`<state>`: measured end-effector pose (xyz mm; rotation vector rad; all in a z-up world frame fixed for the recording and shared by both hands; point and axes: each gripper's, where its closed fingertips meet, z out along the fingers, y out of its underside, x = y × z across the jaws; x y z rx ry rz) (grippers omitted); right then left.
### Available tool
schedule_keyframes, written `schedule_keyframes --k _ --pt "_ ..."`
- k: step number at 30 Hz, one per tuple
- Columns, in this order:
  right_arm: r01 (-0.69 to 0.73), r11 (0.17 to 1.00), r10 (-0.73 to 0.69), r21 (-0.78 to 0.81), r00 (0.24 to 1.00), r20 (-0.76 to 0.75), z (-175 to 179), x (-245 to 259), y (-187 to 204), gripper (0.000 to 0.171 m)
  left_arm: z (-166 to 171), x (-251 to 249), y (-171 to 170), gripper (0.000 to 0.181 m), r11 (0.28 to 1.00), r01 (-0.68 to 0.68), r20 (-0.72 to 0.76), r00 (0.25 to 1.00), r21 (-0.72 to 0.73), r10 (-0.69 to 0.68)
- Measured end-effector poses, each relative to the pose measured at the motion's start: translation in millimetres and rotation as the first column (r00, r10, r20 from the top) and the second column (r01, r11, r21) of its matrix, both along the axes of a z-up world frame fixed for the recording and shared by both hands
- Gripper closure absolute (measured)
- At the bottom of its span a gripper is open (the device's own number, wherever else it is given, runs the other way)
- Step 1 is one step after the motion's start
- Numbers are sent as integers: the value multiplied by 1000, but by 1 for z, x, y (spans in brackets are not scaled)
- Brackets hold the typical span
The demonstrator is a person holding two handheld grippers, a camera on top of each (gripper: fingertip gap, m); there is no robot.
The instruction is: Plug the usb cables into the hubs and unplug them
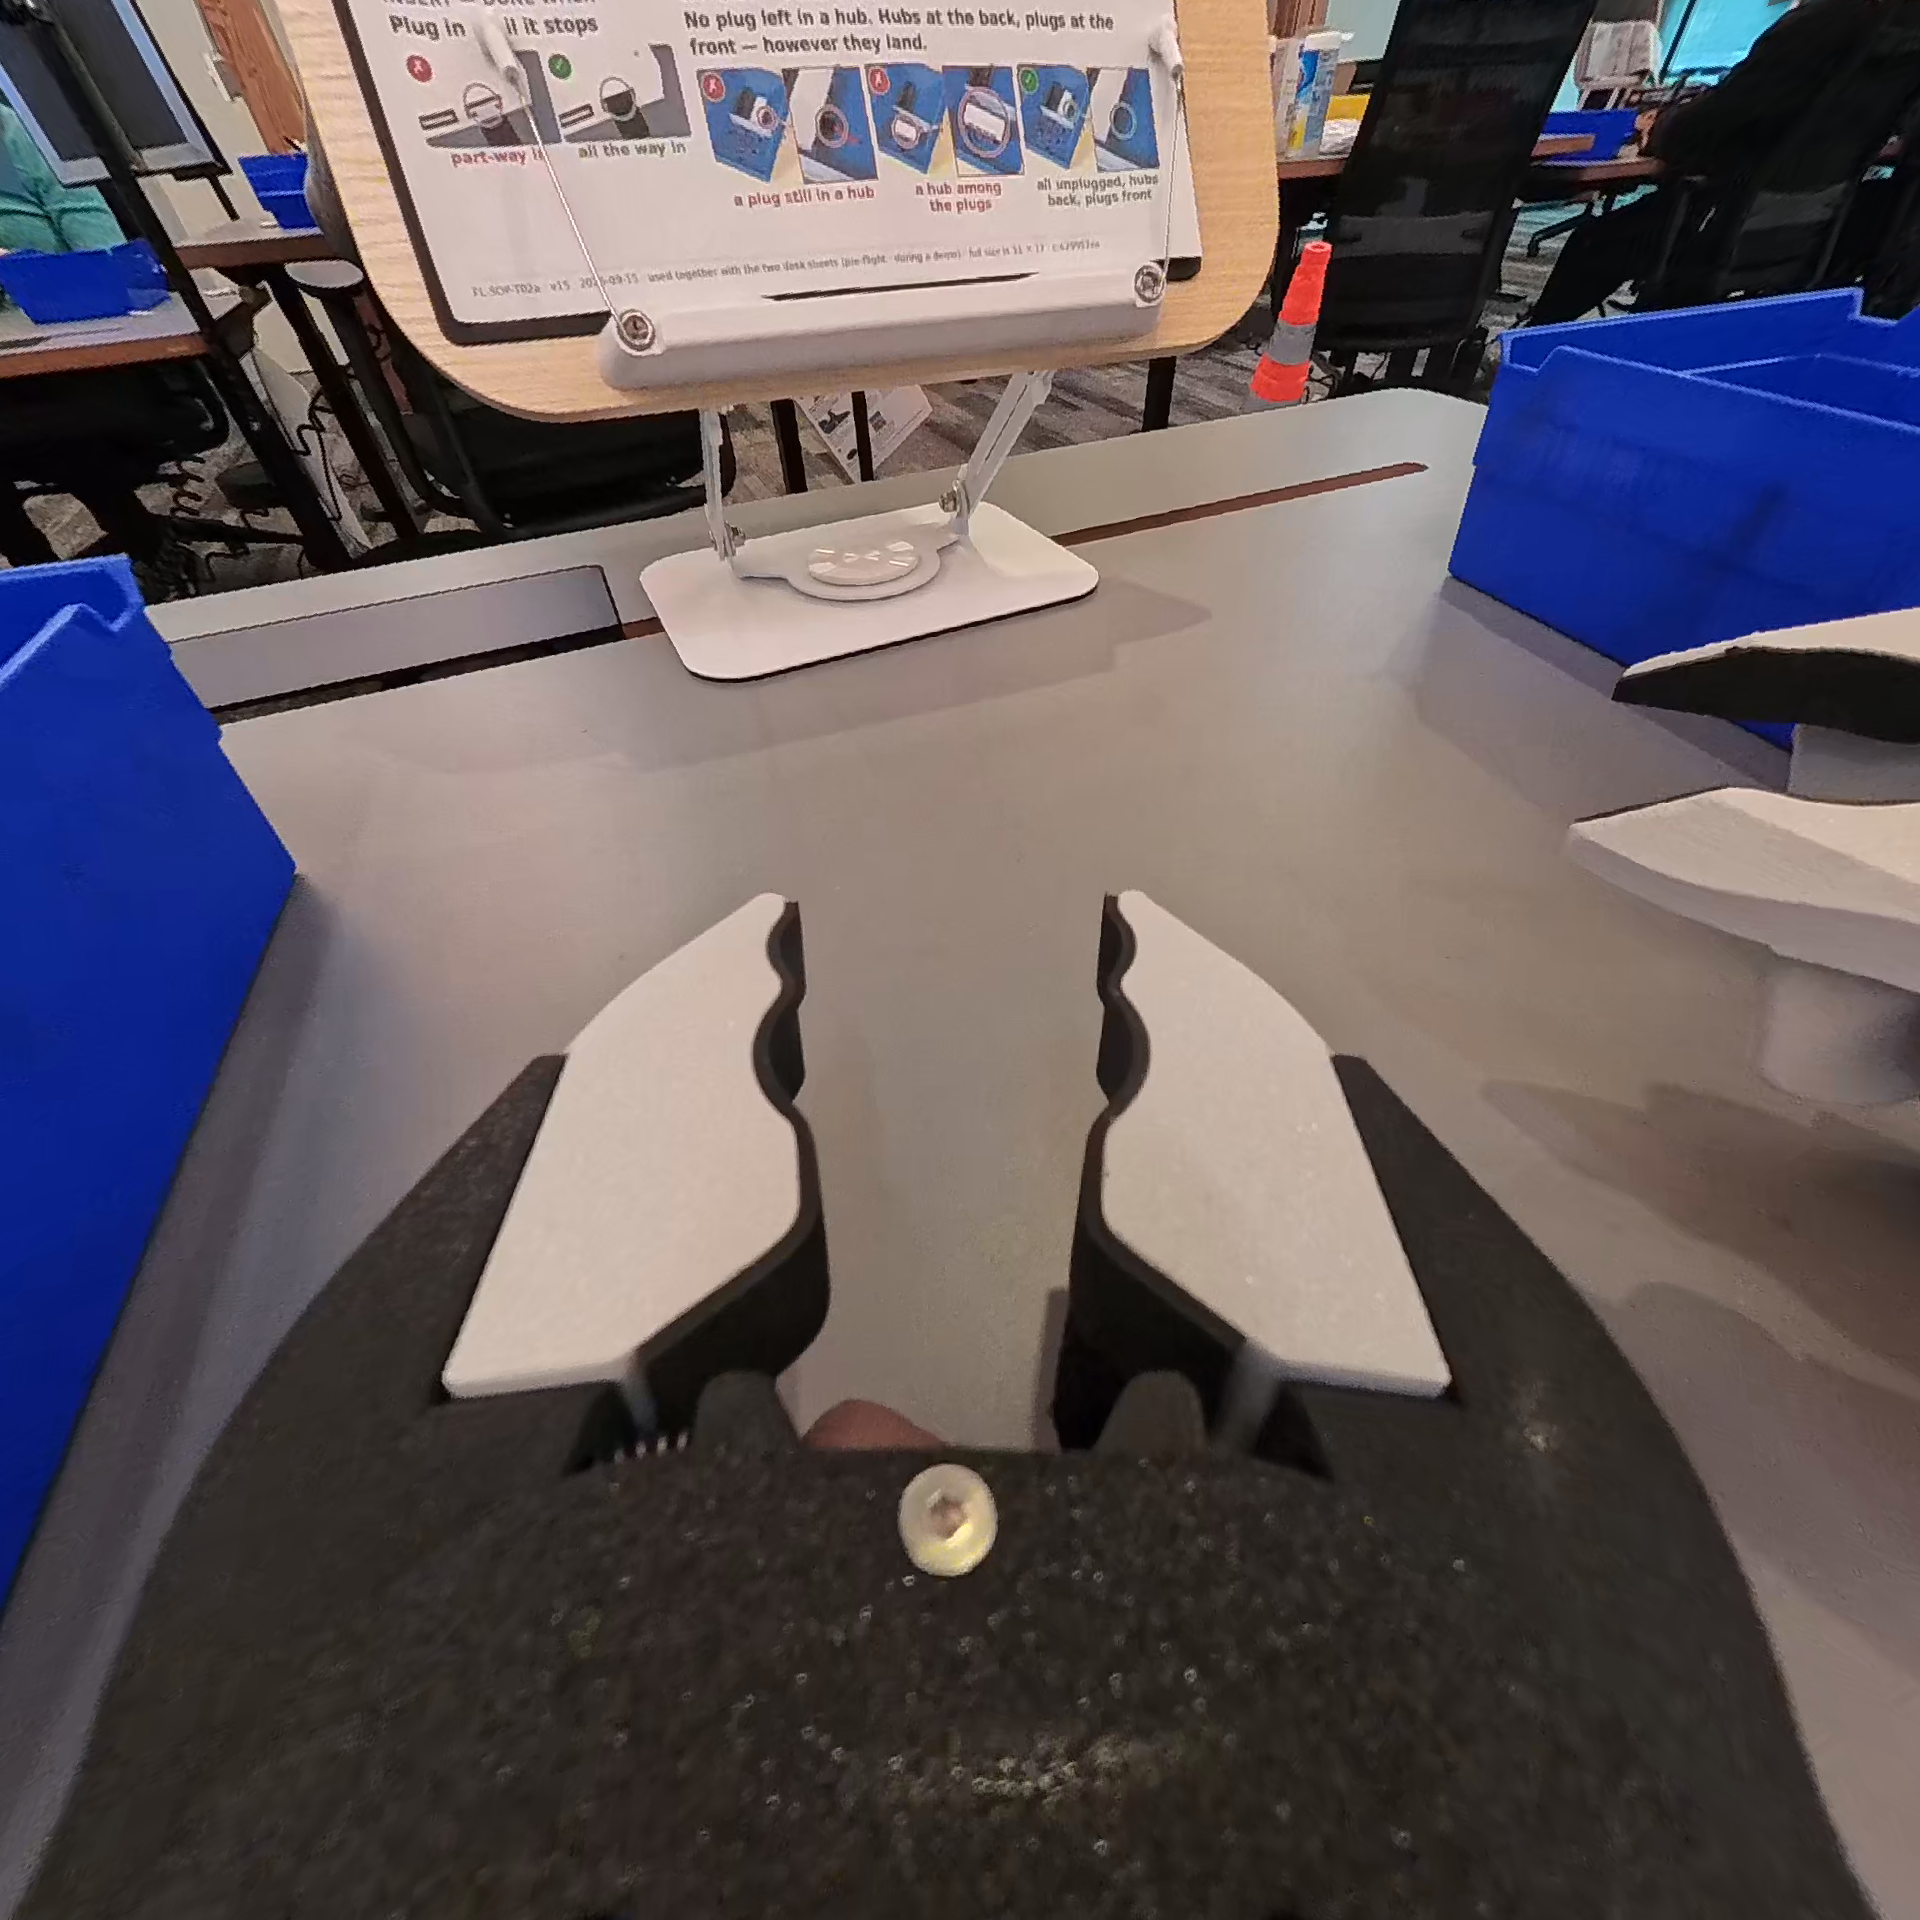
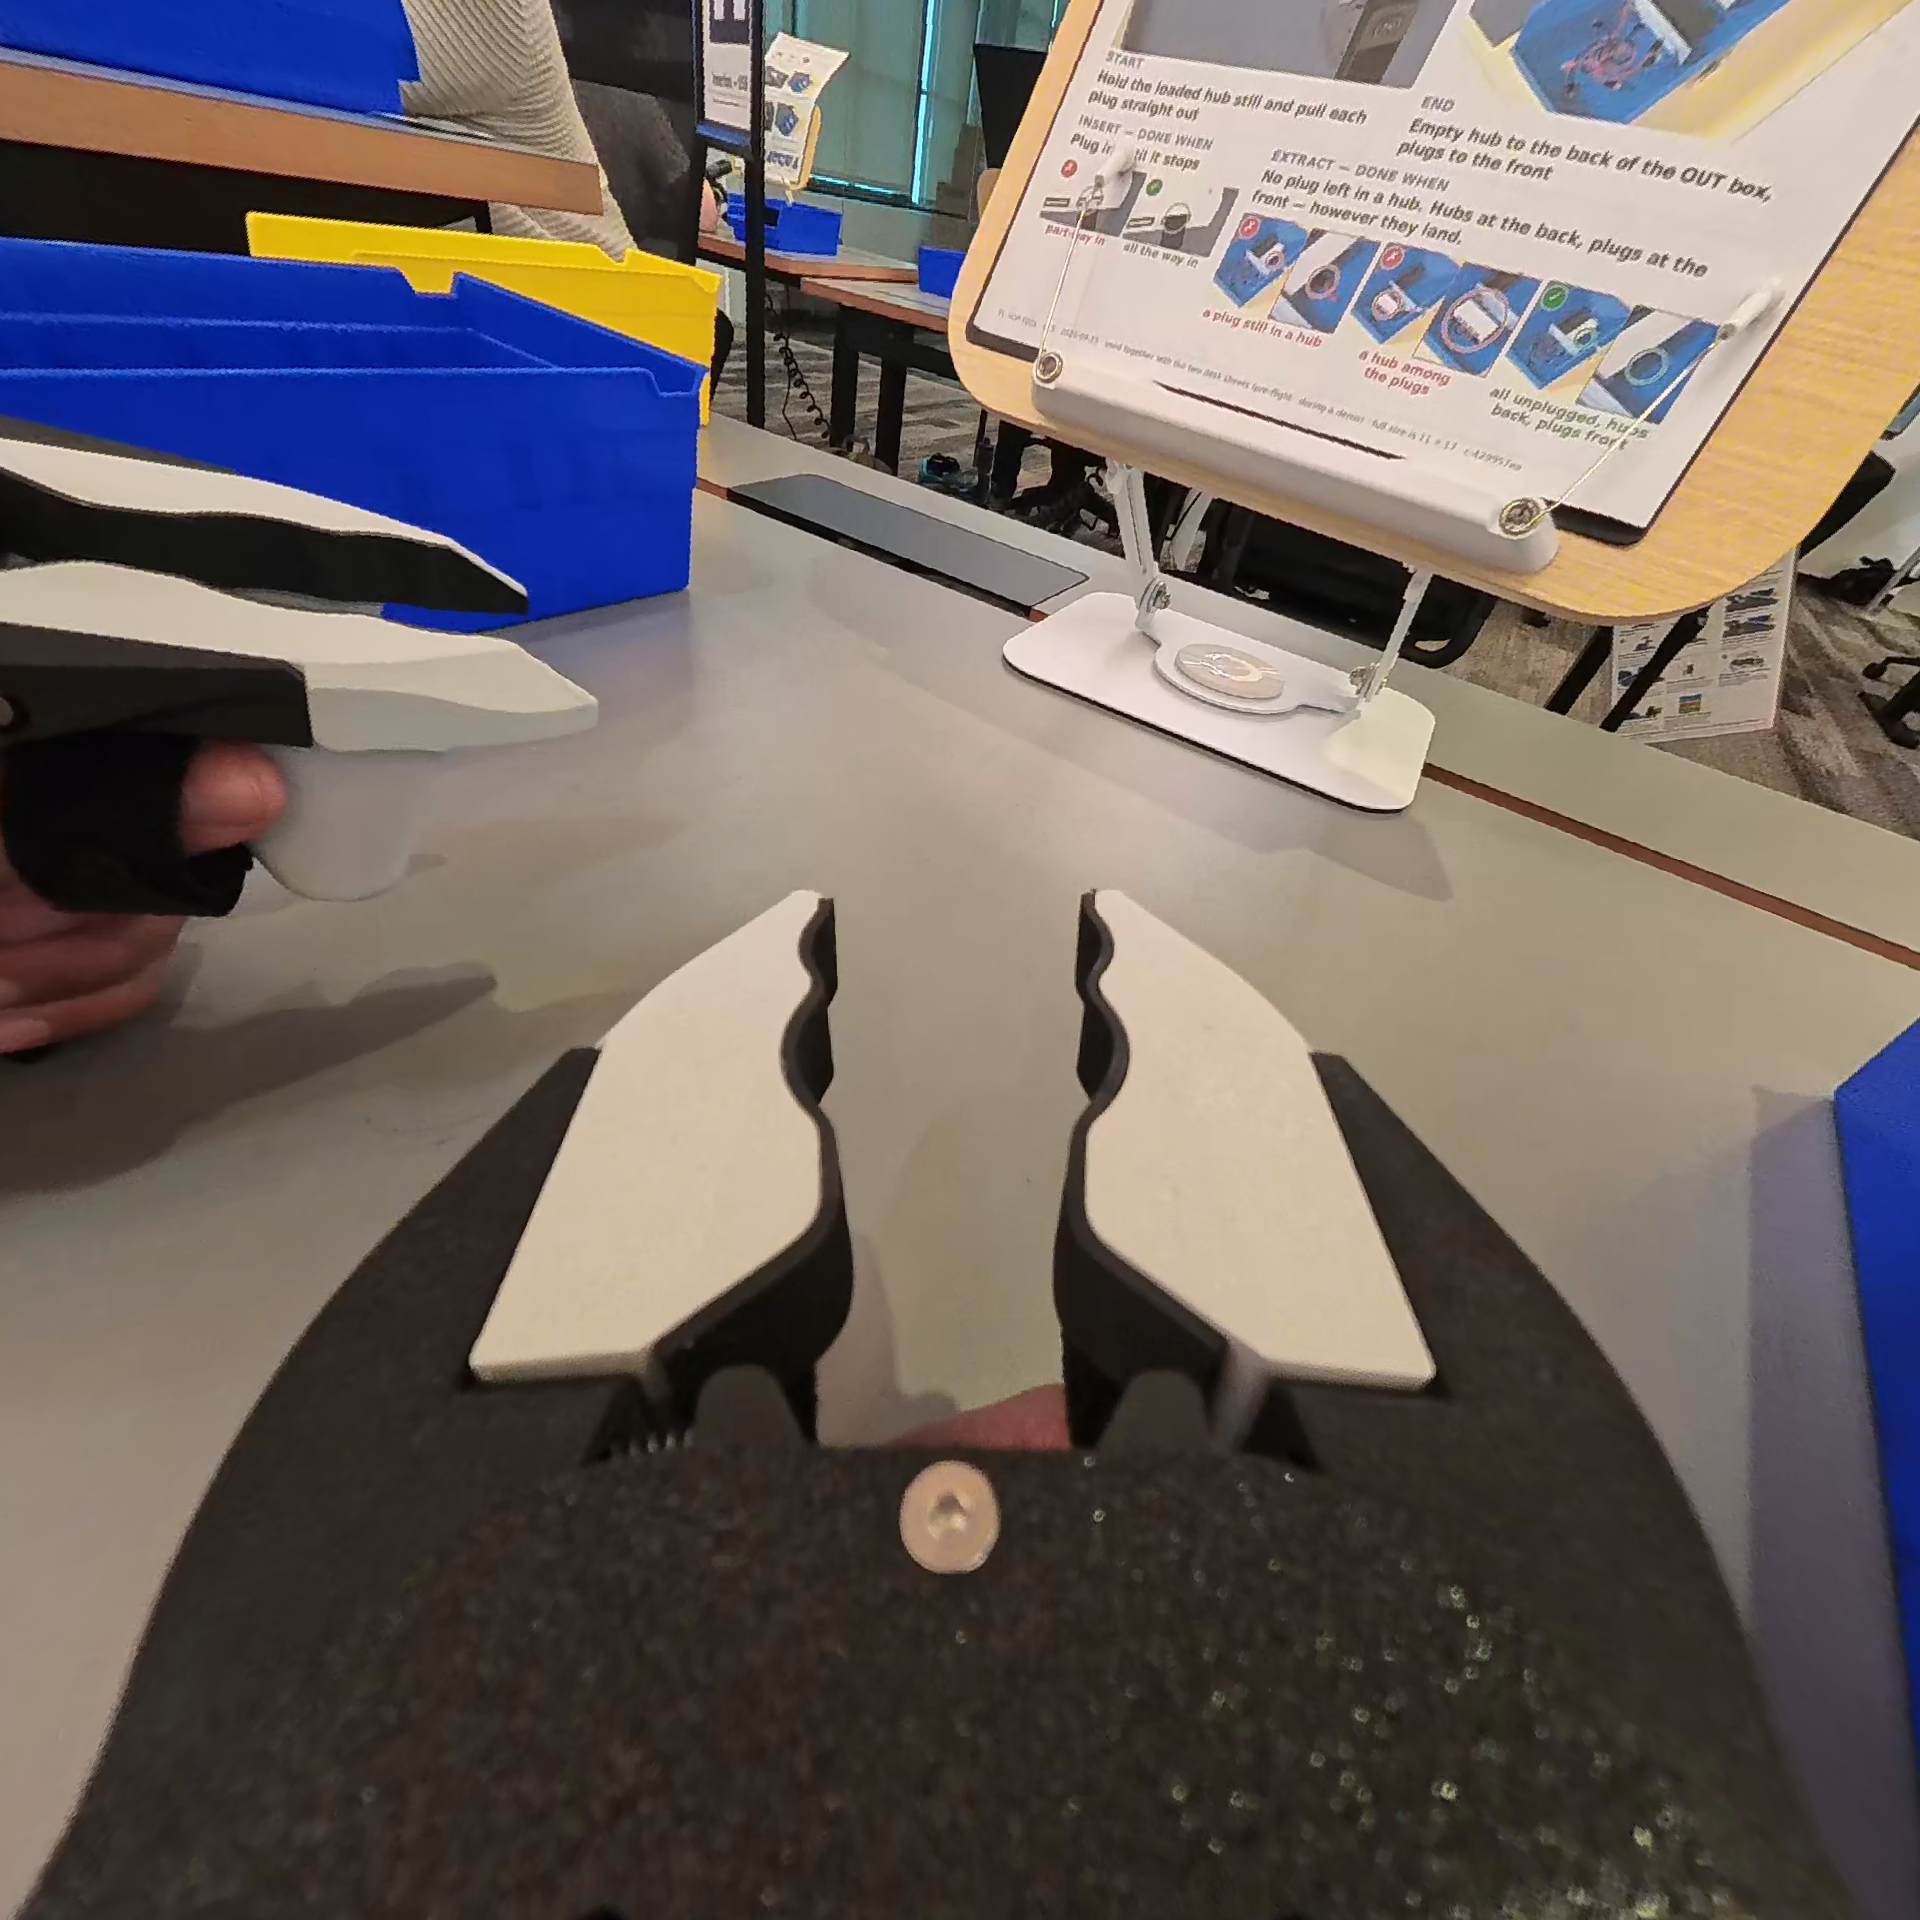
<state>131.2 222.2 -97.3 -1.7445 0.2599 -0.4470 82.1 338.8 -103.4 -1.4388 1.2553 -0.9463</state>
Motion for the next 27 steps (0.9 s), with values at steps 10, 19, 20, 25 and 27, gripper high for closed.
schedule_keyframes --k 10,19,20,25,27 --pt "-3 1000 3 -3 1000 4 0 0 0 128 -1 1 -1 127 1000 5 -8 1000 8 -5" --pt "-40 997 46 66 994 -100 37 9 -29 124 -2 1 0 127 1000 3 -16 1000 -9 -4" --pt "-40 995 50 90 993 -110 53 15 -42 125 -2 1 1 127 1000 1 -15 1000 -14 -1" --pt "83 996 -82 11 994 -78 106 80 -129 119 -2 0 3 127 999 0 -13 1000 -38 -1" --pt "145 989 -148 -39 985 -90 109 111 -161 117 -3 1 2 127 999 0 -23 1000 -36 -1"
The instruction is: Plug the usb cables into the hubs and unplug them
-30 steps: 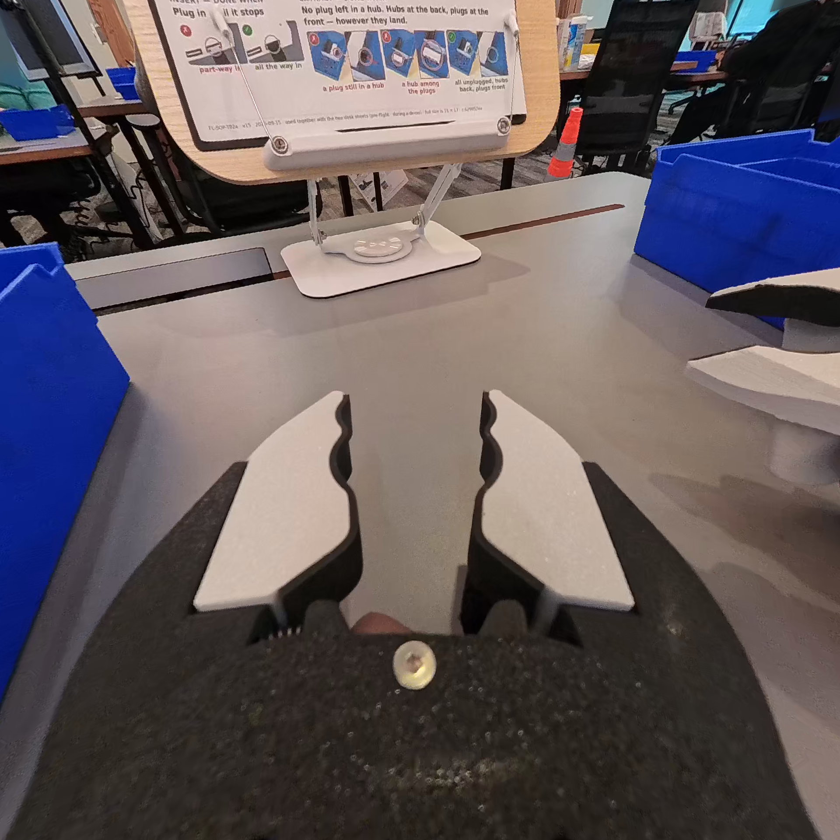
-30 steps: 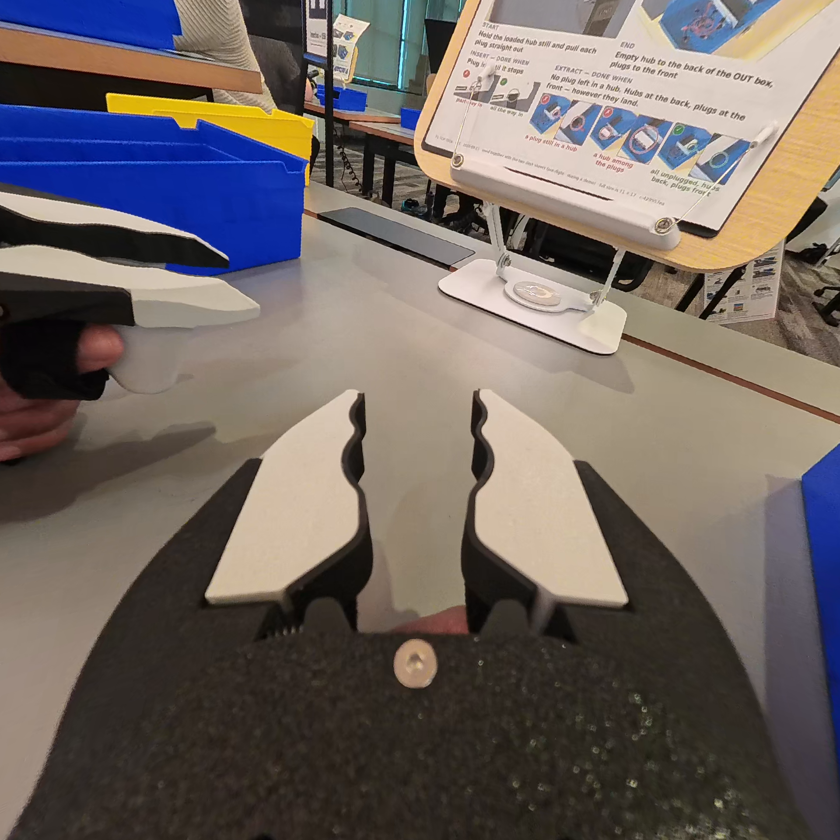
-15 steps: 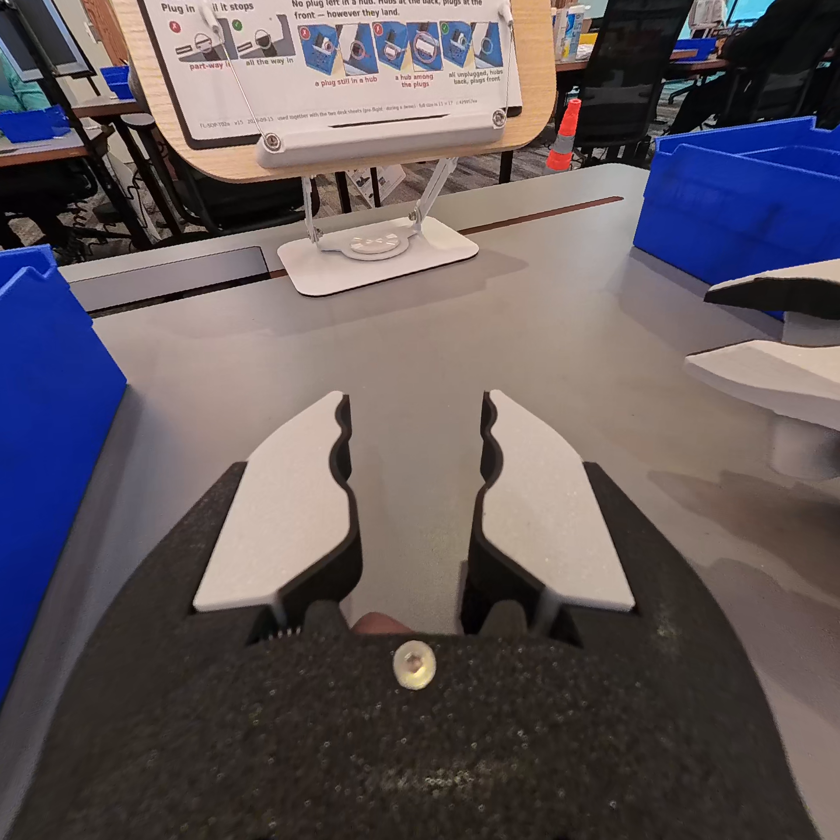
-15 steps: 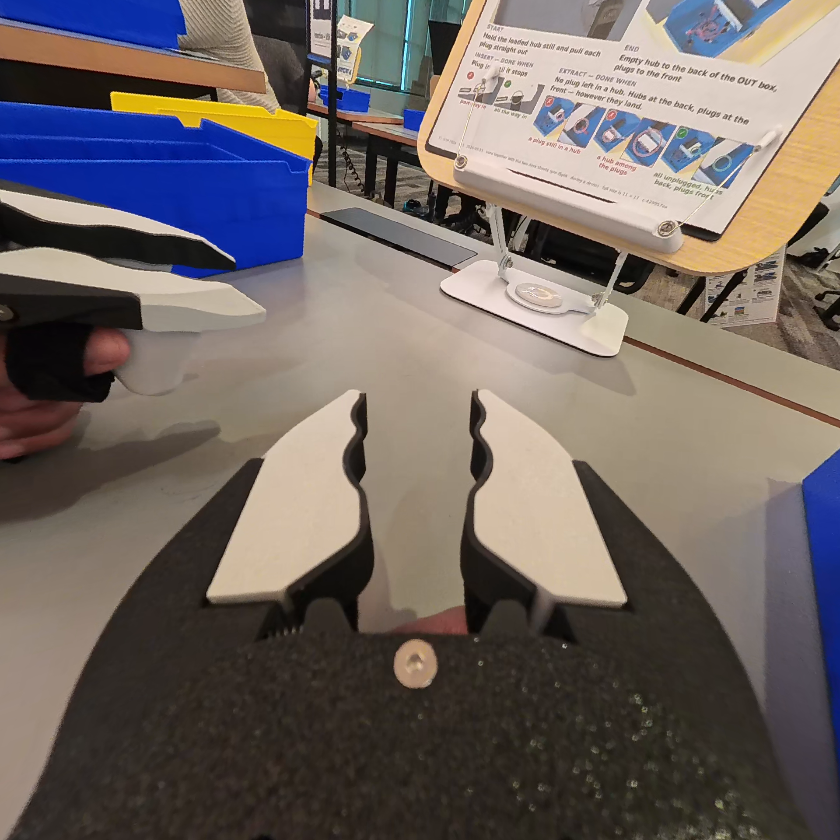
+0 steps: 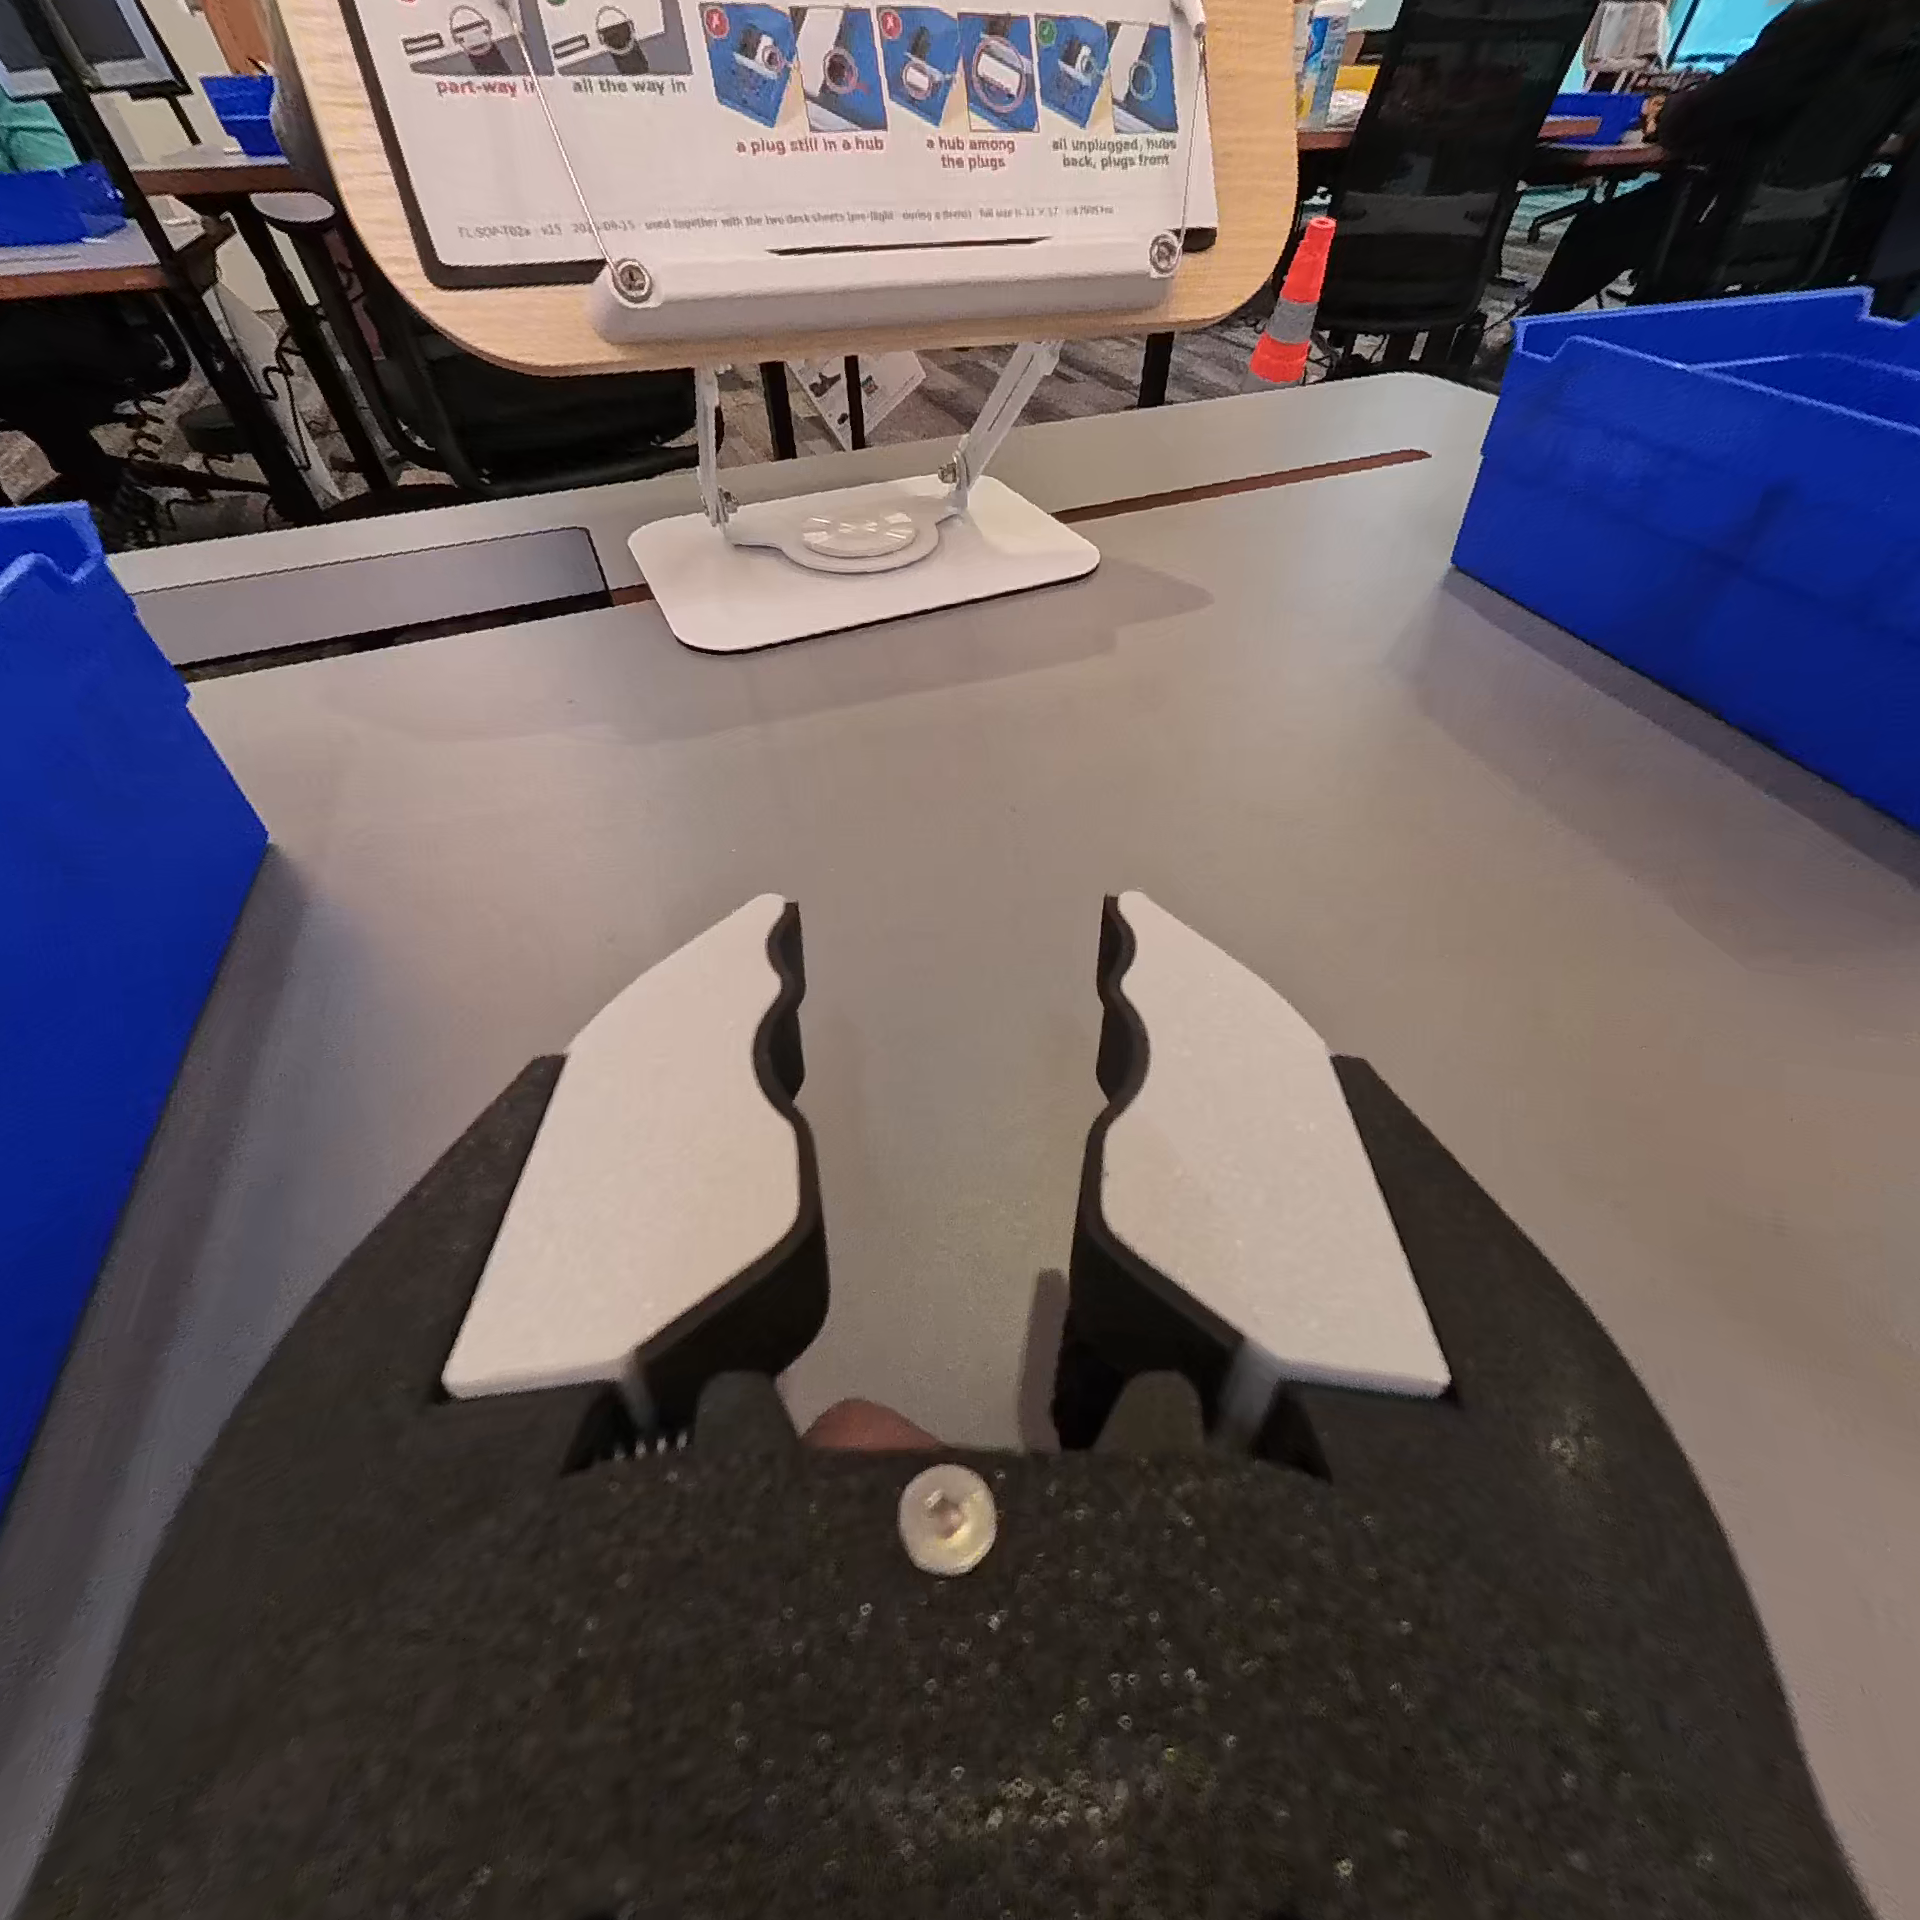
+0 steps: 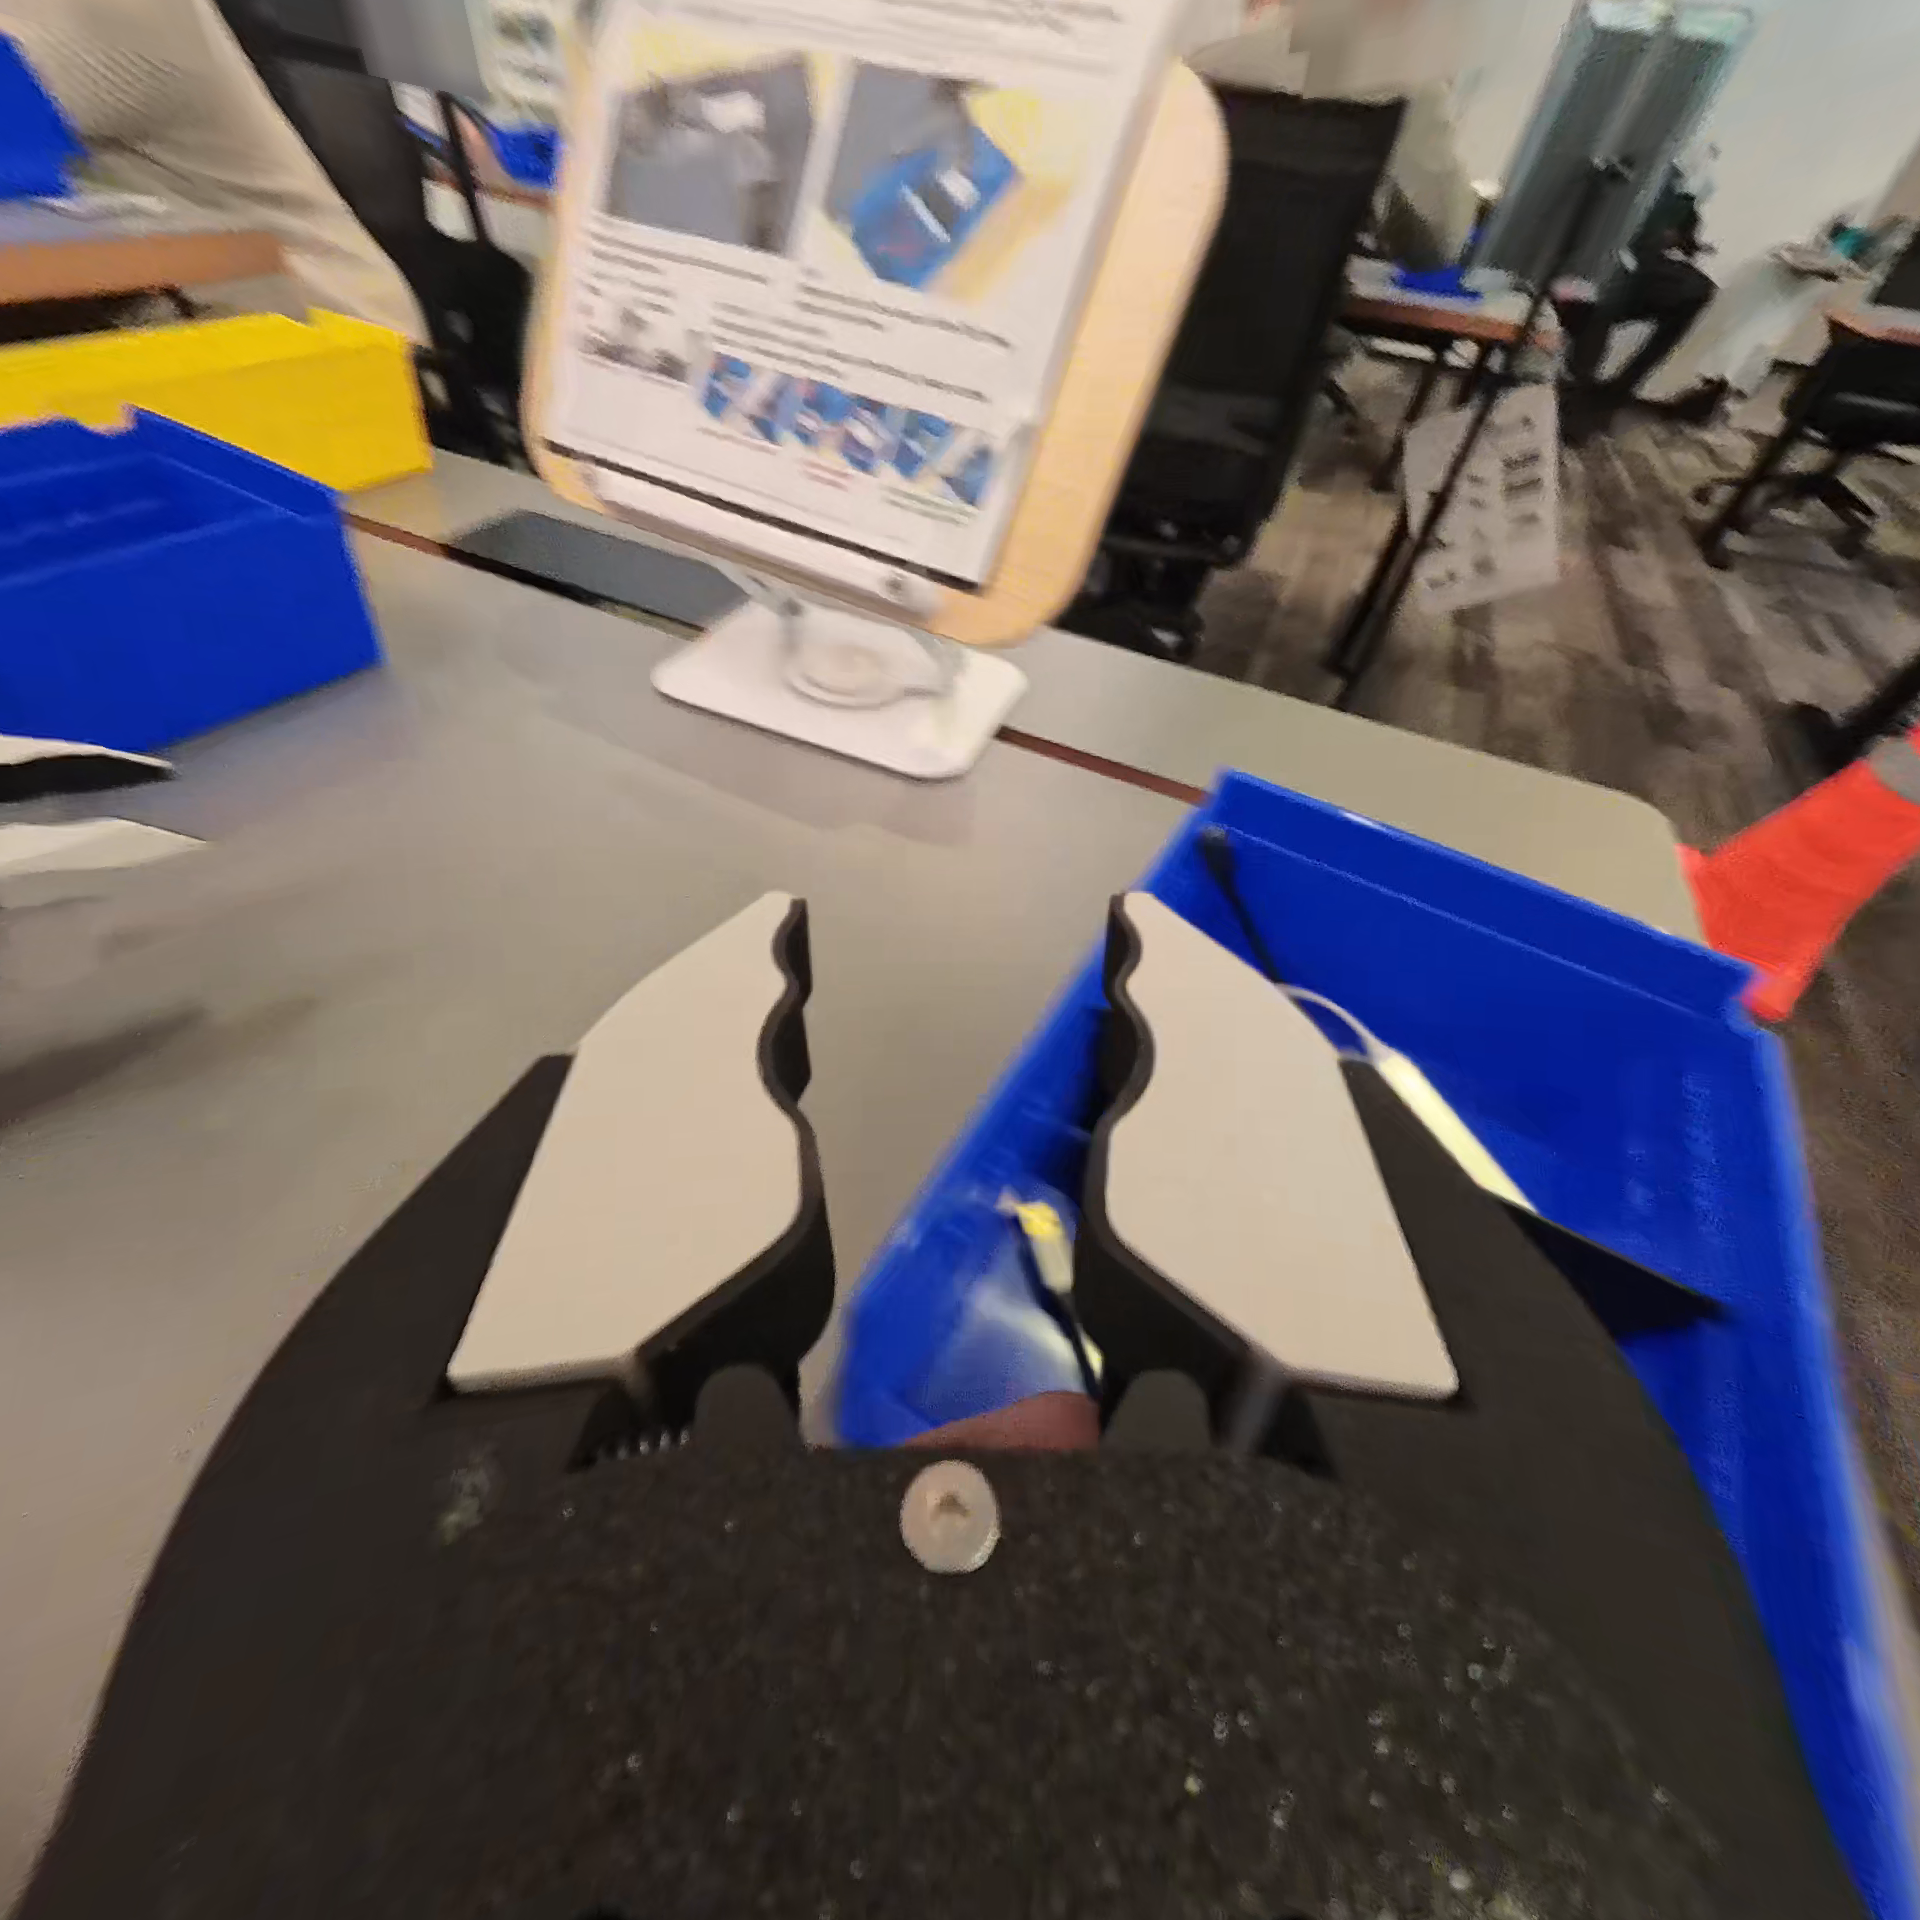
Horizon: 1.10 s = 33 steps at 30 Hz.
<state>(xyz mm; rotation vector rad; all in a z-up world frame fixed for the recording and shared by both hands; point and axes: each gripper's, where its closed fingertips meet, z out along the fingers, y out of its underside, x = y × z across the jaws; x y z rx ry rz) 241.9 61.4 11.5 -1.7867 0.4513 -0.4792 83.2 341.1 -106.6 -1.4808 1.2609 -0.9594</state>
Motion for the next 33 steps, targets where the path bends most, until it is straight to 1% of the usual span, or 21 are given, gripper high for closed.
schedule_keyframes --k 2,5,7,8,10,12,14,16,17,18,19,21,22,24,25,26,28,30,31,32,33 --pt "61 995 -63 -81 998 -22 -11 26 -24 110 -3 1 -1 127 1000 5 -20 1000 8 -4" --pt "74 975 -81 -208 996 -26 -25 58 -41 109 -5 3 -2 127 1000 5 -38 999 21 -4" --pt "83 941 -91 -329 996 -7 -23 100 -48 109 -5 3 -2 127 1000 4 -41 999 25 -3" --pt "65 914 -82 -399 996 -24 -25 125 -46 109 -6 3 -3 127 1000 5 -43 999 26 -4" --pt "-29 821 -47 -570 992 -119 -47 170 -39 107 -7 4 -4 127 1000 13 -53 999 28 -12" --pt "-129 694 -37 -709 976 -213 -79 201 -32 109 -8 4 -6 127 999 23 -61 998 35 -21" --pt "-218 570 -51 -792 953 -300 -114 214 -28 108 -7 4 -7 128 999 23 -51 998 47 -21" --pt "-267 401 -86 -876 941 -326 -146 218 -39 104 -4 3 -7 128 998 23 -36 999 50 -21" --pt "-291 336 -101 -896 934 -341 -160 217 -43 102 -3 2 -7 128 999 25 -30 999 48 -23" --pt "-312 292 -114 -904 927 -357 -170 217 -45 101 -3 1 -7 128 999 26 -27 999 44 -24" --pt "-330 273 -129 -904 918 -374 -179 217 -46 101 -3 0 -7 128 999 28 -25 999 39 -27" --pt "-361 257 -163 -897 898 -408 -193 216 -46 100 -2 -1 -7 128 999 36 -18 999 29 -36" --pt "-387 270 -176 -881 880 -441 -196 215 -45 107 -2 -1 -8 128 999 42 -18 999 26 -41" --pt "-428 320 -202 -845 841 -502 -199 212 -43 107 -3 -2 -9 128 998 51 -23 998 26 -50" --pt "-449 354 -211 -821 817 -537 -200 211 -44 110 -2 -3 -10 128 998 53 -21 998 28 -52" --pt "-450 364 -197 -815 818 -540 -200 213 -45 117 -2 -3 -10 128 998 52 -15 999 33 -52" --pt "-445 368 -176 -817 829 -531 -200 214 -45 118 0 -4 -10 130 998 50 -2 999 38 -50" --pt "-409 356 -136 -840 867 -480 -197 215 -44 119 -1 -4 -10 130 998 51 -9 999 35 -51" --pt "-397 357 -114 -845 880 -462 -194 214 -43 125 -2 -3 -10 130 998 52 -15 999 32 -52" --pt "-391 391 -85 -833 886 -456 -185 213 -38 139 -2 -3 -10 130 998 53 -19 998 32 -52" --pt "-363 443 -54 -820 902 -428 -171 216 -32 160 -3 -3 -10 130 998 55 -21 998 34 -54"
